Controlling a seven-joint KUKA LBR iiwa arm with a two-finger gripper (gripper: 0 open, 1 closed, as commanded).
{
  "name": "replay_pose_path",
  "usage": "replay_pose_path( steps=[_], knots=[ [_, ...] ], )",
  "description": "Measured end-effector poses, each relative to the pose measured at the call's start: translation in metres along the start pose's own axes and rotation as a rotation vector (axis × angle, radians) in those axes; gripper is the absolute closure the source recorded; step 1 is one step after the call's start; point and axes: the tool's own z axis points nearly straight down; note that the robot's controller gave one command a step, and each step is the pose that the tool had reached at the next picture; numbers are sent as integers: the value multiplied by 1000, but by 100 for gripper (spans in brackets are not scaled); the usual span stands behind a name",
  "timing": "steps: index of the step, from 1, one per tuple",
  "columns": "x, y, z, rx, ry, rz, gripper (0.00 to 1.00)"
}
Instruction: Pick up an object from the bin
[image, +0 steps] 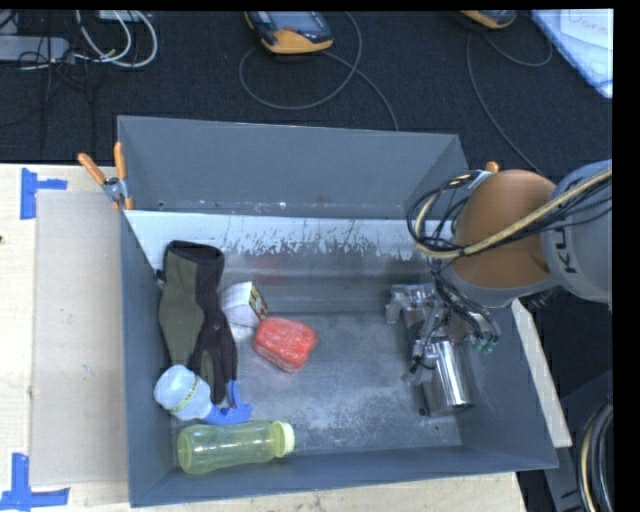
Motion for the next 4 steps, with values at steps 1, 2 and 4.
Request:
replay_pose_path(
  steps=[1,2,4],
  knots=[
    [-4,27,37,-3,6,24,0],
    [4,48,37,-2,8,237,0],
    [-18,97,47,-2,5,69,0]
  ],
)
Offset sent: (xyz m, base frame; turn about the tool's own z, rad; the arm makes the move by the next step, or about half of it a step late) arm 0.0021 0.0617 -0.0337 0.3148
